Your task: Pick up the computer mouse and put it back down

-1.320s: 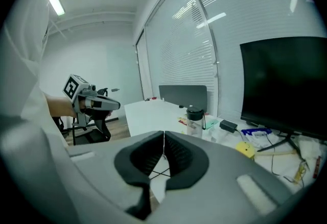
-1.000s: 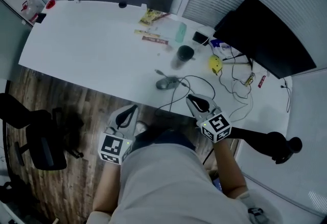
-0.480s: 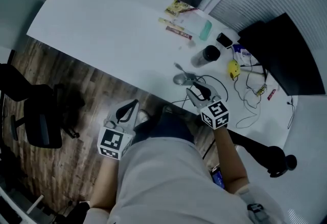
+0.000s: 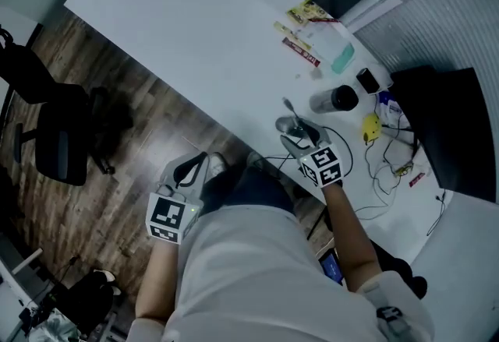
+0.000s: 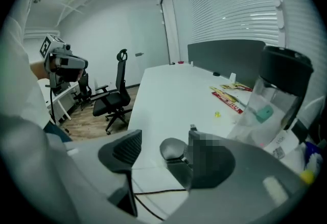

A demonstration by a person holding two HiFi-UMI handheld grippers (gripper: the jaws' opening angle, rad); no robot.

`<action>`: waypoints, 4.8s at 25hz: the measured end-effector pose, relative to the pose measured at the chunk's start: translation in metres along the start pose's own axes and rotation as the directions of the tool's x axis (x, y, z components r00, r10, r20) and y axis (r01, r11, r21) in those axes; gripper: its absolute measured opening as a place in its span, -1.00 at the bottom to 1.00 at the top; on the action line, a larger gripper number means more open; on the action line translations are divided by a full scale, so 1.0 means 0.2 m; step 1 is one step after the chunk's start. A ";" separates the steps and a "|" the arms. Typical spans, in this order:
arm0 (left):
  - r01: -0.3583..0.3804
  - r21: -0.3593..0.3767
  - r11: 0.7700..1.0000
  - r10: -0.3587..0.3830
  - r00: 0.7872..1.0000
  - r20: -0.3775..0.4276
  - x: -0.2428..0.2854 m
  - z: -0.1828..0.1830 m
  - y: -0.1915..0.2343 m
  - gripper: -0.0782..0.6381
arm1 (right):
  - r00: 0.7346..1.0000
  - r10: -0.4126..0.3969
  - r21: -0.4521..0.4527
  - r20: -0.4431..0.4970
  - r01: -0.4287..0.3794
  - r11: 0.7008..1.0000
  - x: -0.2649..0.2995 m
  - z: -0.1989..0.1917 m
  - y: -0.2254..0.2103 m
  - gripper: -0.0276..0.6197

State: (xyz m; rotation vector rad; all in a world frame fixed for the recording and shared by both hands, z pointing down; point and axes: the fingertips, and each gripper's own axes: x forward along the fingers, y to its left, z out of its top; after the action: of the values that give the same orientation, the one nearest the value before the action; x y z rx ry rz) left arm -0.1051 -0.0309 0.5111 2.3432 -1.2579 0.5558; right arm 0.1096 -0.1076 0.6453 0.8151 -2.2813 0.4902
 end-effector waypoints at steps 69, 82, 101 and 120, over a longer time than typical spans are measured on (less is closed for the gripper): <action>0.036 0.048 0.998 -0.045 0.982 0.186 0.21 0.42 -0.09 -0.76 | 0.956 -0.112 0.055 0.272 0.101 0.993 -0.65 0.57 -0.01 0.13; 0.159 0.155 0.975 -0.188 0.964 0.190 0.35 0.59 -0.25 -0.76 | 0.882 -0.290 0.198 0.371 0.230 0.953 -1.11 0.54 -0.06 0.13; 0.196 0.217 0.956 -0.238 0.952 0.191 0.36 0.64 -0.35 -0.76 | 0.846 -0.367 0.258 0.388 0.282 0.924 -1.28 0.45 -0.09 0.12; 0.028 0.080 0.996 -0.043 0.981 0.189 0.09 0.43 -0.18 -0.76 | 0.937 -0.174 0.121 0.302 0.143 0.982 -0.84 0.52 -0.06 0.12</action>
State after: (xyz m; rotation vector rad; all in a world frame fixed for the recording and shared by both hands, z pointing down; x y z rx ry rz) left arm -0.0532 -0.0717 0.4426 2.5288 -1.2951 0.3813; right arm 0.1689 -0.1006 0.4578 1.1892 -2.4634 0.4253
